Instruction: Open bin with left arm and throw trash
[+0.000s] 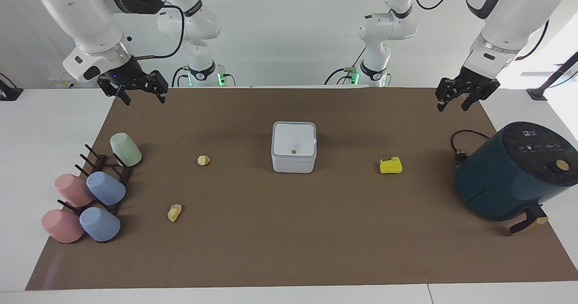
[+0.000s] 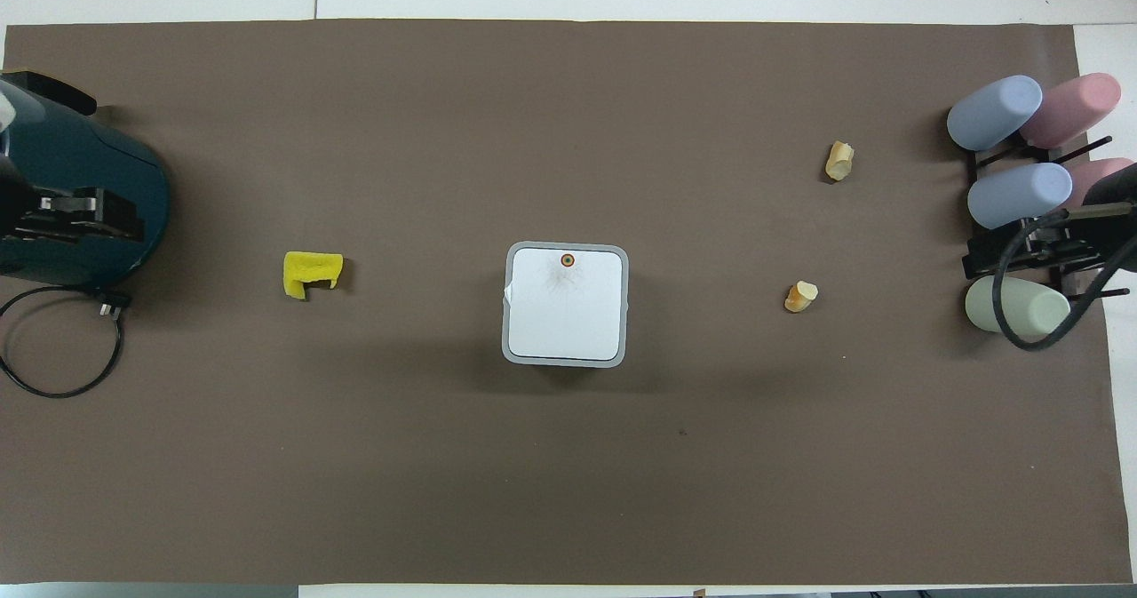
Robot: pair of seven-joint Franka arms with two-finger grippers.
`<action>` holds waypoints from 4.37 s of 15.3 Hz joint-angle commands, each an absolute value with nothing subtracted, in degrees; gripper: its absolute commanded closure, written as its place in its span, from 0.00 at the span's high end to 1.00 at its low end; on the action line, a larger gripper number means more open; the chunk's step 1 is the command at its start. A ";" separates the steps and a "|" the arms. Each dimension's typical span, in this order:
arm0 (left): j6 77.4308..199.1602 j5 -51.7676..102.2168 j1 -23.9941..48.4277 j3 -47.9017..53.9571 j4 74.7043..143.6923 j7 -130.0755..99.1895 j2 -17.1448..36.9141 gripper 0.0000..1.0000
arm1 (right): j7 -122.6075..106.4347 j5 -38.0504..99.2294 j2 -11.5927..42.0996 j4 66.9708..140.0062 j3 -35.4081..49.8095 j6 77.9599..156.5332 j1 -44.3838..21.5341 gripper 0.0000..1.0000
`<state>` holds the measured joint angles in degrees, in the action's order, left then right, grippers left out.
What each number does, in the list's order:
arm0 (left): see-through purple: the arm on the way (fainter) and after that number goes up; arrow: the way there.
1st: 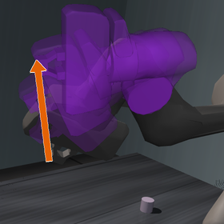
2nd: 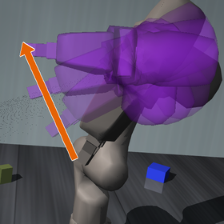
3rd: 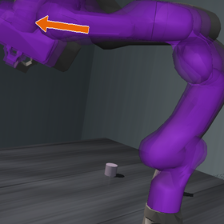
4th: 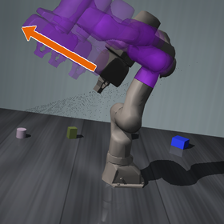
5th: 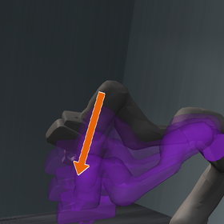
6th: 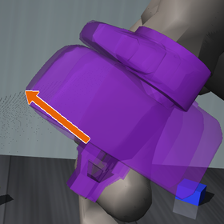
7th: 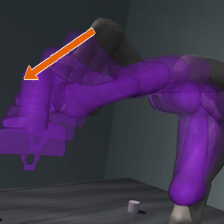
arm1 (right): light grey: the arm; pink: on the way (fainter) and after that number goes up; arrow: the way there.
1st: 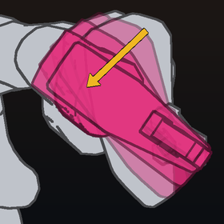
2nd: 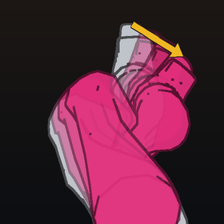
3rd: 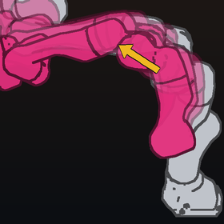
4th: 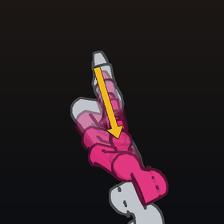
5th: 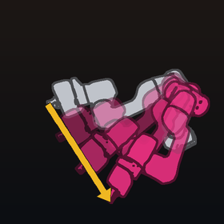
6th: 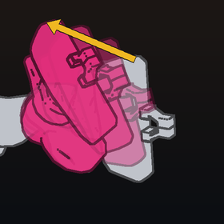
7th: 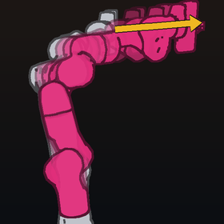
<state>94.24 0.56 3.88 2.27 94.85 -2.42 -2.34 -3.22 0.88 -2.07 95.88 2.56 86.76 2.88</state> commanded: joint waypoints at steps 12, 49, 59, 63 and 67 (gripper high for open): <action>126.80 1.41 30.57 1.93 110.92 -14.41 -0.11 0.00 | -0.35 2.29 0.62 130.59 3.08 131.54 -3.87 1.00; 102.83 1.41 5.46 1.41 109.00 -5.03 -5.01 1.00 | 44.72 10.99 10.55 105.20 4.48 118.64 -28.64 0.00; 92.30 0.44 0.27 1.23 90.98 -2.46 0.78 1.00 | 47.64 12.04 10.28 106.97 4.75 124.10 -30.06 0.91; 86.59 0.35 0.18 1.06 85.79 -2.37 3.16 1.00 | 38.37 11.69 10.63 105.13 4.66 122.53 -26.74 0.88; 87.36 0.70 1.14 1.23 88.84 -2.28 1.42 1.00 | 17.37 10.99 11.51 104.41 4.48 119.18 -17.86 0.85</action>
